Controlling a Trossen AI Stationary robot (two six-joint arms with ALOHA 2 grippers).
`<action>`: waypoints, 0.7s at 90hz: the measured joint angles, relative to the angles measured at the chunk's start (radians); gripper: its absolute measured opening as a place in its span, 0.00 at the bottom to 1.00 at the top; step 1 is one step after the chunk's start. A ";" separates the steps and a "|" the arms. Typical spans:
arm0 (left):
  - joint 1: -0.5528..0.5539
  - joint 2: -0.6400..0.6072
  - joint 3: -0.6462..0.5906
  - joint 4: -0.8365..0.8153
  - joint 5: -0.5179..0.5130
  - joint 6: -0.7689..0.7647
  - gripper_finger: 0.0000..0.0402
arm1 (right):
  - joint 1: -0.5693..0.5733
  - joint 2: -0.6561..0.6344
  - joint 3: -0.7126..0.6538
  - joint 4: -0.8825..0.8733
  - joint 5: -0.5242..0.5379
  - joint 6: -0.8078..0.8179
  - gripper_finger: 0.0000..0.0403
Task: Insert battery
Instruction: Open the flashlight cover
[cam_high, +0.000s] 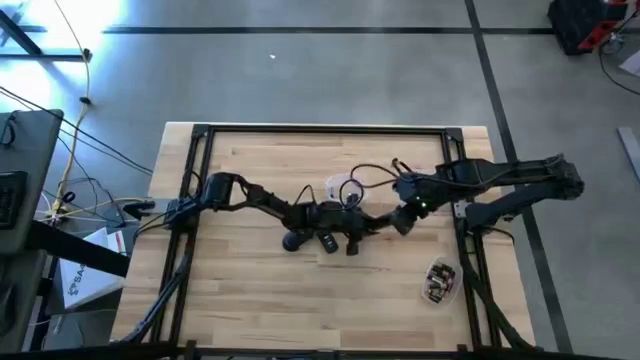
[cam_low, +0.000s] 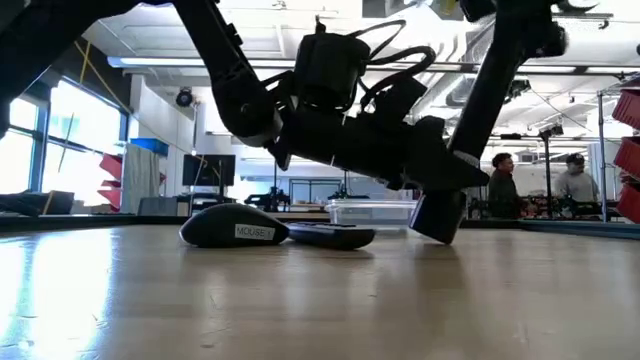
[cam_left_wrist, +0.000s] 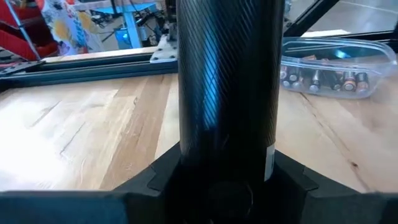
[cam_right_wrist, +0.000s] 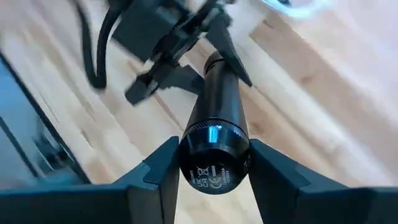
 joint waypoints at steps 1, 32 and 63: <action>0.000 0.000 0.000 -0.002 0.006 0.002 0.35 | 0.000 0.000 0.000 0.000 0.000 -0.031 0.33; 0.020 -0.013 0.004 -0.076 0.101 0.025 0.35 | 0.001 0.001 -0.001 0.010 -0.011 -1.191 0.33; 0.025 -0.047 0.003 -0.184 0.147 0.004 0.35 | 0.033 0.015 -0.002 -0.008 0.104 -2.004 0.33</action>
